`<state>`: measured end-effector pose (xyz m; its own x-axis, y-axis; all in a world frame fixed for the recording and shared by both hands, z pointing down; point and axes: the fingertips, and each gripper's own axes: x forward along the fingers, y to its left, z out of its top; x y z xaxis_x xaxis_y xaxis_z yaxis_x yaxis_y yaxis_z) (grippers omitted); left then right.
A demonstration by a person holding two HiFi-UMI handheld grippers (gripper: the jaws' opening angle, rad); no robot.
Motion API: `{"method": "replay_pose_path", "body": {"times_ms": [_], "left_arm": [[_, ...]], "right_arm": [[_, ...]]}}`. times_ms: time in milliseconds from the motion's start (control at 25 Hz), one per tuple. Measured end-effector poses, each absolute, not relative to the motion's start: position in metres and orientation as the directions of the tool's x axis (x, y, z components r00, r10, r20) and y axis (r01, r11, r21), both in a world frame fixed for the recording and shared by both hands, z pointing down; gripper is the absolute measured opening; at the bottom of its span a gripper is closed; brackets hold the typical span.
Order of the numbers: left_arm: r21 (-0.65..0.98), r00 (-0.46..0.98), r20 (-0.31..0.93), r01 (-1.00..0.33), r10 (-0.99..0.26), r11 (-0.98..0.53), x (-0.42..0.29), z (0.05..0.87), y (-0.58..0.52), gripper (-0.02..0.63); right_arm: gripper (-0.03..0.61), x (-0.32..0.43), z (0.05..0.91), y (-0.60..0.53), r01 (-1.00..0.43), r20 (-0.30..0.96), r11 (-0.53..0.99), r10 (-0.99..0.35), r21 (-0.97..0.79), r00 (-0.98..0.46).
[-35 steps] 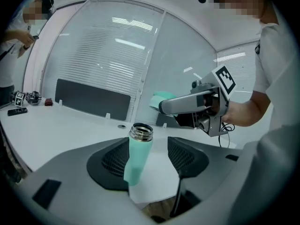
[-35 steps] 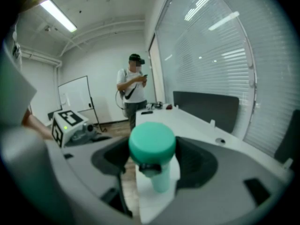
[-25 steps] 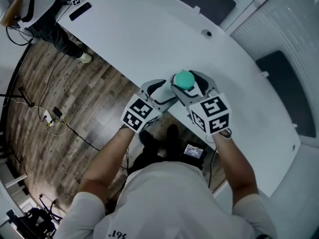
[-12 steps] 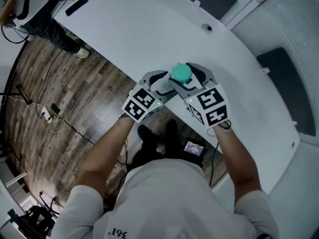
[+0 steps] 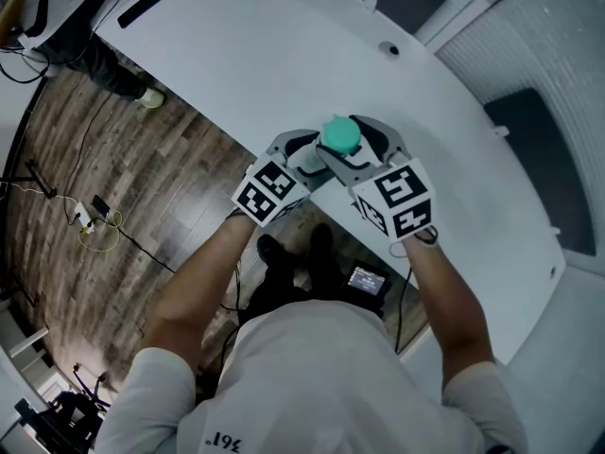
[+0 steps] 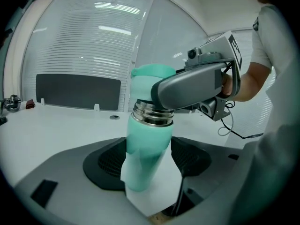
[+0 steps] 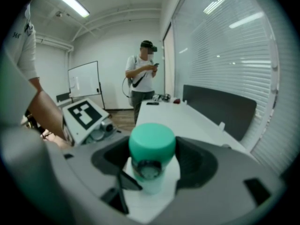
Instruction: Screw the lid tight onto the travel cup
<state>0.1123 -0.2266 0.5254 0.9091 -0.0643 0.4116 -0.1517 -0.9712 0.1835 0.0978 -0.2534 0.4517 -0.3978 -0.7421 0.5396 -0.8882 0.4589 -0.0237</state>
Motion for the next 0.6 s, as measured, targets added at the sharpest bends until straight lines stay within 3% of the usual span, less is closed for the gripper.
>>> {"method": "replay_pose_path", "body": {"times_ms": [600], "left_arm": [[0.175, 0.911, 0.409, -0.132, -0.050, -0.976, 0.1153, 0.5273, -0.2286, 0.310]], "right_arm": [[0.314, 0.0997, 0.4518, -0.2532, -0.883, 0.539, 0.469, -0.751, 0.030, -0.380]]}}
